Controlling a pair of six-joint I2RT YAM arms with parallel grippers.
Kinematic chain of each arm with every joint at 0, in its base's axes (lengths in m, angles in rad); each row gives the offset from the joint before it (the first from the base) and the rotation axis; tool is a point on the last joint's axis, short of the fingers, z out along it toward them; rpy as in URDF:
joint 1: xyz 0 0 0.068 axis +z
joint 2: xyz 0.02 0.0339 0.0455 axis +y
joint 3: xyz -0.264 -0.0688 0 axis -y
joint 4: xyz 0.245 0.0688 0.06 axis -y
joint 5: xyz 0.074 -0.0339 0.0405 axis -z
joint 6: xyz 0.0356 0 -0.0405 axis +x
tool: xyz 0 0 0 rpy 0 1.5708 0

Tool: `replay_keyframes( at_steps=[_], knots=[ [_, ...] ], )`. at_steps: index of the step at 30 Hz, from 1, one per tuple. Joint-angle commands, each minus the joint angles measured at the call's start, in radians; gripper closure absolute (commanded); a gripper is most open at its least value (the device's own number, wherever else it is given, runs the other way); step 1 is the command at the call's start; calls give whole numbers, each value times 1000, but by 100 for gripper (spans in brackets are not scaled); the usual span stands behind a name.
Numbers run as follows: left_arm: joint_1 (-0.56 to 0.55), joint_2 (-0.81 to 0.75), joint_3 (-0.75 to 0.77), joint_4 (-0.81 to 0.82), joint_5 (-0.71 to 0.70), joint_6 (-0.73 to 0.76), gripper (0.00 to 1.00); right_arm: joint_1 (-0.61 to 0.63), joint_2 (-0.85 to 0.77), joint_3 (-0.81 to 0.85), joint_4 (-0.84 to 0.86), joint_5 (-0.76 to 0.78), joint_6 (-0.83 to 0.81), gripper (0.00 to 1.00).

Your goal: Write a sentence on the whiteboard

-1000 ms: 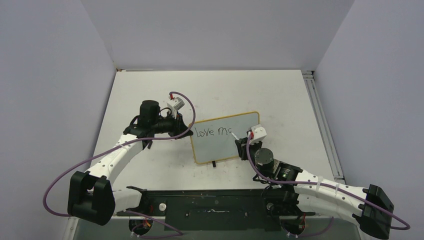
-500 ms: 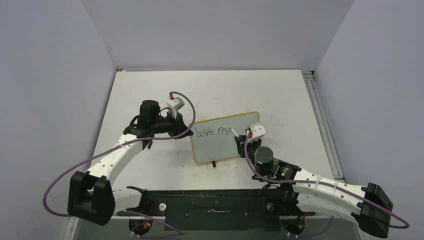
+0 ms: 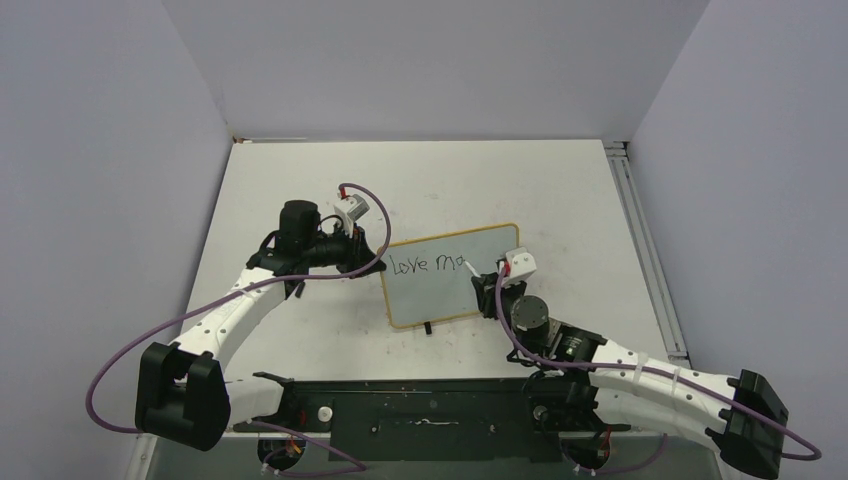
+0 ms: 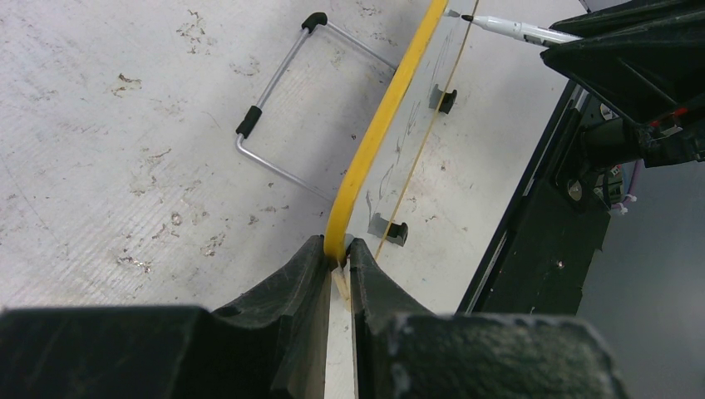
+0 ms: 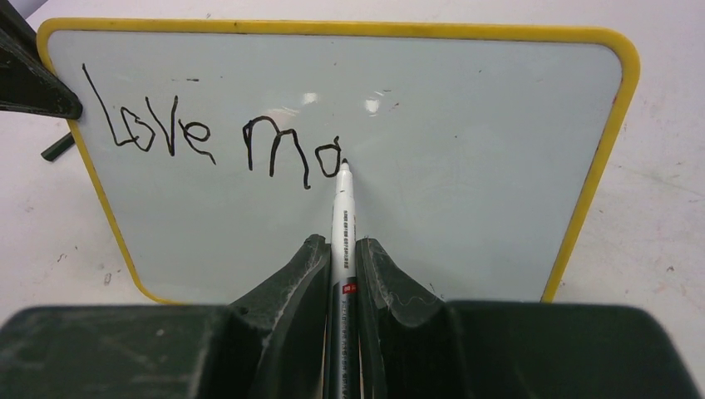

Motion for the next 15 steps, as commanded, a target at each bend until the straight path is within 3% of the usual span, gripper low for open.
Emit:
replay_keyframes(
  at_steps=[1, 15],
  knots=[
    [0, -13, 32, -21, -19, 19, 100, 14, -24, -12, -20, 32, 36, 95],
    [-1, -22, 31, -20, -19, 17, 100, 17, -30, 9, -11, 32, 14, 95]
  ],
)
